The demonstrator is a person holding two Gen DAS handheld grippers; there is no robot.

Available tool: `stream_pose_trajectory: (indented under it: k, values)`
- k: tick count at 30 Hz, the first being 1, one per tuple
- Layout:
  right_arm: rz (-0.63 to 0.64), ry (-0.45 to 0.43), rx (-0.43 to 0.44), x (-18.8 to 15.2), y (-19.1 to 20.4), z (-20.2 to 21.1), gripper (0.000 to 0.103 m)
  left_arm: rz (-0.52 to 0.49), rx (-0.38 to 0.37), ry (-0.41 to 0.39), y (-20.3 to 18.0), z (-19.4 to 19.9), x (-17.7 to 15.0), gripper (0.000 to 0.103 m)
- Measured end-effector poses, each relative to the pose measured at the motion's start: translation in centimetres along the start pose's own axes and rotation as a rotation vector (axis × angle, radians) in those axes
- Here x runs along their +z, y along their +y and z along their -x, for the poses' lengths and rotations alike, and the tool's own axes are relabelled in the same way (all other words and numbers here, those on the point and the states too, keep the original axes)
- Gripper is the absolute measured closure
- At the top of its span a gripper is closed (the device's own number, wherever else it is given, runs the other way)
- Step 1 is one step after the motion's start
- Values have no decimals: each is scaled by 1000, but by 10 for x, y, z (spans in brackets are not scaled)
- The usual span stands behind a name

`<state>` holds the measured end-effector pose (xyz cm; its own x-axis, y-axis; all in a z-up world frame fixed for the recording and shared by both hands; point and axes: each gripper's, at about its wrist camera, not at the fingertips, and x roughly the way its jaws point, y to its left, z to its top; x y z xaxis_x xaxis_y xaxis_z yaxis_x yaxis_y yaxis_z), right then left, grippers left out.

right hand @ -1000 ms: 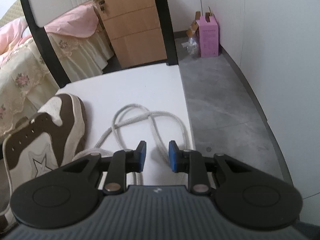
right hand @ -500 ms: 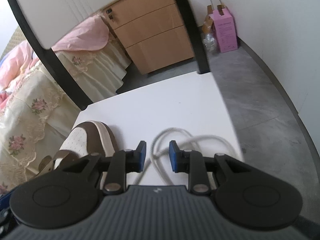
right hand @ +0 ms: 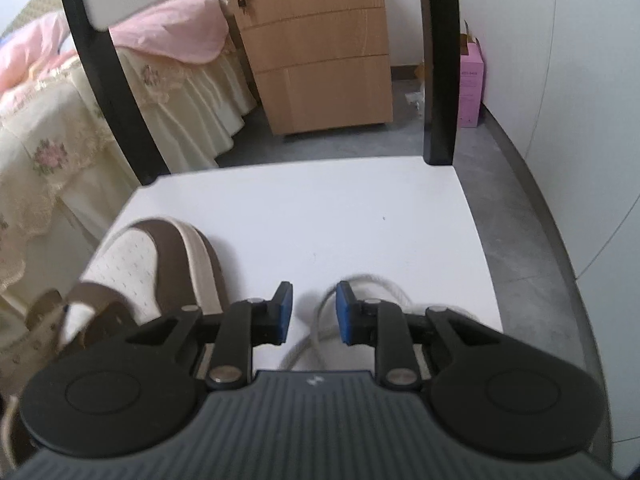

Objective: Lace up shoes with both hands
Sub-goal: 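Move the right tool to the grey shoelace and grasp one lace end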

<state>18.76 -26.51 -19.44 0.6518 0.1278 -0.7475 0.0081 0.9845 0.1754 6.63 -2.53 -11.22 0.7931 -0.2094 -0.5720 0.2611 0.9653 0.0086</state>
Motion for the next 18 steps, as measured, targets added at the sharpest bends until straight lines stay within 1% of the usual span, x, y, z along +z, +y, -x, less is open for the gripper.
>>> stream_pose_trajectory:
  k: [2,3,4,6,8,11,13,18]
  values:
    - [8,-1,-14,-2,1,-2,89,15,0,-4,2,1,1,55]
    - [11,-1,-21,-3,0,-2,98,25,-3,-5,3,1,1,54]
    - [15,-1,-27,-4,0,-2,100,35,-6,-5,5,2,2,53]
    - [7,-14,-17,-5,-1,2,100,53,-9,-5,7,2,3,52]
    - [-6,-45,-3,-4,-2,12,100,68,-13,-8,9,3,4,52]
    - [13,-121,35,-3,0,41,100,128,-48,-5,16,3,6,52]
    - [37,-178,71,-3,5,64,100,200,-96,2,25,3,9,51]
    - [113,-276,162,-8,22,120,100,438,-265,29,53,-2,10,51]
